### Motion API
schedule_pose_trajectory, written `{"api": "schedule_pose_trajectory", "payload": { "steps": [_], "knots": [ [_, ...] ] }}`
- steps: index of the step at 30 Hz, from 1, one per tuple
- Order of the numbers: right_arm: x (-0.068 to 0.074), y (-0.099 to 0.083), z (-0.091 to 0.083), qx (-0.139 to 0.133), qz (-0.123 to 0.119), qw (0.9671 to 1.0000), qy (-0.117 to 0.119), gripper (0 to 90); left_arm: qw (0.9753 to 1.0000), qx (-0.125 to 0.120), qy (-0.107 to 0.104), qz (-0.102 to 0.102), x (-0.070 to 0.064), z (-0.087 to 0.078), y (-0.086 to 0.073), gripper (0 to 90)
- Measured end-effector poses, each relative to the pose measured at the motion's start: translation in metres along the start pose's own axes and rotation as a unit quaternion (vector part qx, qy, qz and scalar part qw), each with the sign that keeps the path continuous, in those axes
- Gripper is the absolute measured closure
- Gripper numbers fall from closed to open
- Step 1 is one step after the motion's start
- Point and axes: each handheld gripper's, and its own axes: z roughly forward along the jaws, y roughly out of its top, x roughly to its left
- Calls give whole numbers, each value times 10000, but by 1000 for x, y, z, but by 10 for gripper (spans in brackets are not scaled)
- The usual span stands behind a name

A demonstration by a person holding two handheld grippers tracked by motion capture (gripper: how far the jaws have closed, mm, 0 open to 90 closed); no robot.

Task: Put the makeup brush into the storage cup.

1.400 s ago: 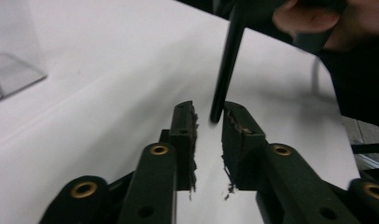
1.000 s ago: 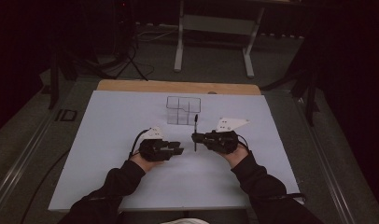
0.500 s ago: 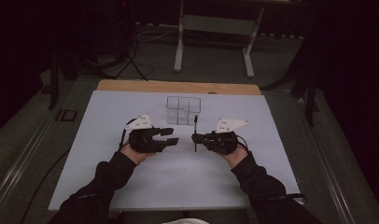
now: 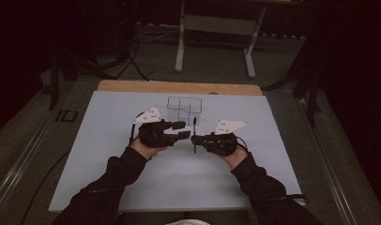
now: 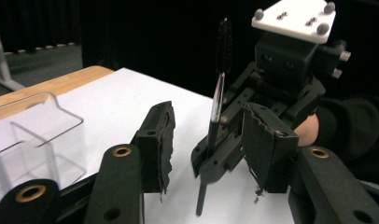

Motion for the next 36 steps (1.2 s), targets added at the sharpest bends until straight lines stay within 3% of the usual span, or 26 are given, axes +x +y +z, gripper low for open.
{"api": "schedule_pose_trajectory", "payload": {
  "steps": [6,10,15,21,26,34,36],
  "knots": [
    [0,0,0,-17,-2,10000,51,857,10000,12,-5,-89,0,11,1,607],
    [1,0,1,5,-26,10000,57,857,9998,89,-121,-102,-1,20,-1,626],
    [2,0,2,-1,-23,10000,80,857,9997,74,-219,-109,-3,25,-1,721],
    [2,0,3,-36,-34,10000,85,857,9997,9,-206,-113,-2,26,1,828],
    [1,0,3,-46,24,9999,109,856,9999,-12,-116,-122,0,25,0,853],
    [1,0,4,-14,119,9999,73,841,9997,159,-46,197,-3,25,3,863],
    [2,0,4,19,138,9999,8,780,9994,211,20,274,-4,25,4,864]
  ]
}}
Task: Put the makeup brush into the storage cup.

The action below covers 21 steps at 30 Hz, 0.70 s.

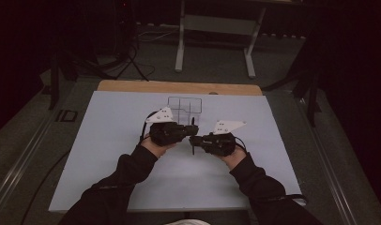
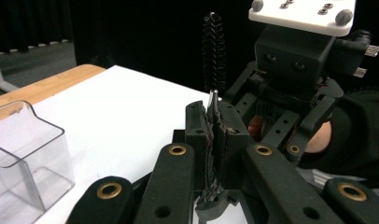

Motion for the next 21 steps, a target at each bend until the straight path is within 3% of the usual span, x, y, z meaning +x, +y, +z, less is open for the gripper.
{"api": "schedule_pose_trajectory", "payload": {
  "steps": [14,21],
  "knots": [
    [8,3,-13,-201,-22,9998,-77,426,9995,59,307,-29,6,-18,5,864],
    [12,1,-24,-380,-42,9989,-277,249,9991,-9,427,-20,11,-32,10,864]
  ]
}}
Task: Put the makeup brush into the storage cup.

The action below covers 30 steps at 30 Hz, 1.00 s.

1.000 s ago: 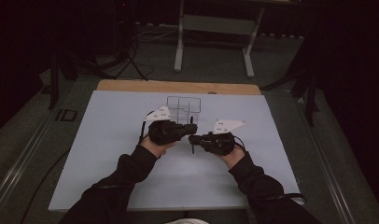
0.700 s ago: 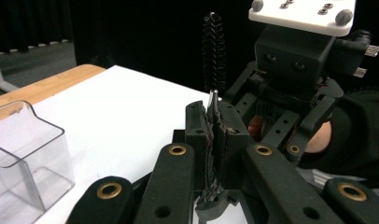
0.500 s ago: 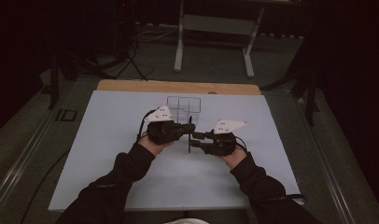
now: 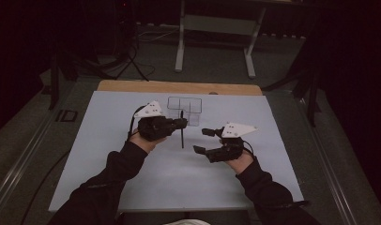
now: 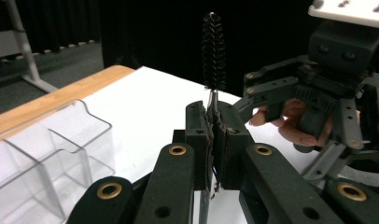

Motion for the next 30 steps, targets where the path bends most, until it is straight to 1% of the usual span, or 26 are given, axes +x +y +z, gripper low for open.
{"api": "schedule_pose_trajectory", "payload": {
  "steps": [2,3,5,7,8,10,12,15,17,19,20,22,23,24,25,26,28,30],
  "knots": [
    [0,0,-4,-13,14,10000,-46,218,10000,-18,51,-7,2,-4,2,864],
    [0,-1,-6,-55,15,9999,-96,218,10000,-27,67,-2,3,-5,3,864],
    [-2,-4,-10,-100,146,9998,-114,201,9999,-53,110,-30,5,-8,4,864],
    [-3,-7,-13,-150,203,9994,-236,197,9999,-62,157,-19,7,-10,6,864],
    [-3,-9,-14,-136,220,9994,-226,188,9999,-69,153,-32,8,-11,7,864],
    [-2,-11,-17,-124,183,9993,-305,185,9998,-34,211,-4,9,-12,9,864],
    [-2,-14,-19,-41,192,9989,-426,179,9997,-49,235,-15,11,-13,12,864],
    [-1,-18,-23,6,190,9986,-491,179,9996,-74,281,3,14,-14,16,864],
    [-1,-19,-27,-23,276,9986,-449,169,9995,-109,311,3,16,-15,19,864],
    [0,-19,-31,-78,332,9979,-553,160,9994,-121,326,1,18,-16,21,864],
    [0,-19,-33,-93,364,9978,-549,138,9993,-134,345,10,18,-17,23,864],
    [0,-19,-36,-120,393,9975,-572,140,9993,-144,354,-4,19,-17,24,864],
    [0,-19,-38,-123,428,9971,-617,139,9992,-162,360,22,20,-18,27,864],
    [1,-20,-43,-144,412,9969,-651,136,9992,-171,366,29,21,-18,29,864],
    [2,-20,-46,-175,421,9967,-672,133,9990,-200,387,63,21,-19,31,864],
    [2,-21,-49,-223,428,9965,-690,130,9987,-230,453,82,21,-20,34,864],
    [3,-23,-54,-254,483,9960,-701,130,9986,-241,475,-19,24,-22,39,864],
    [3,-27,-58,-271,470,9956,-763,131,9987,-245,448,-10,26,-22,43,864]
  ]
}}
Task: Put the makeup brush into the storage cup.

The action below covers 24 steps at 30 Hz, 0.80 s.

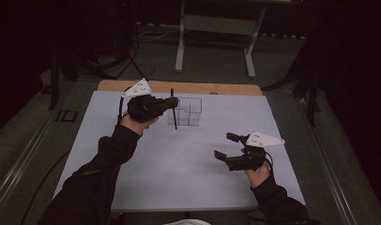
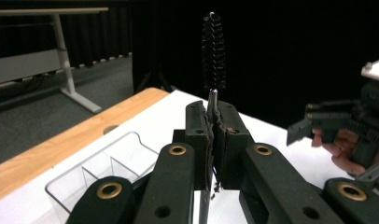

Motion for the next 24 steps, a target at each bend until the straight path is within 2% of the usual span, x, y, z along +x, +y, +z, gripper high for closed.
{"api": "schedule_pose_trajectory", "payload": {
  "steps": [4,11,18,24],
  "knots": [
    [-4,-5,-6,8,84,9999,-139,131,9998,-22,145,148,2,1,9,863],
    [-8,-12,-12,-62,147,9992,-360,133,9987,-131,413,264,8,-1,31,863],
    [-9,-12,-14,-105,137,9991,-400,135,9972,-171,648,335,14,1,53,862],
    [-8,-11,-14,-126,106,9991,-399,136,9962,-184,790,315,22,9,62,862]
  ]
}}
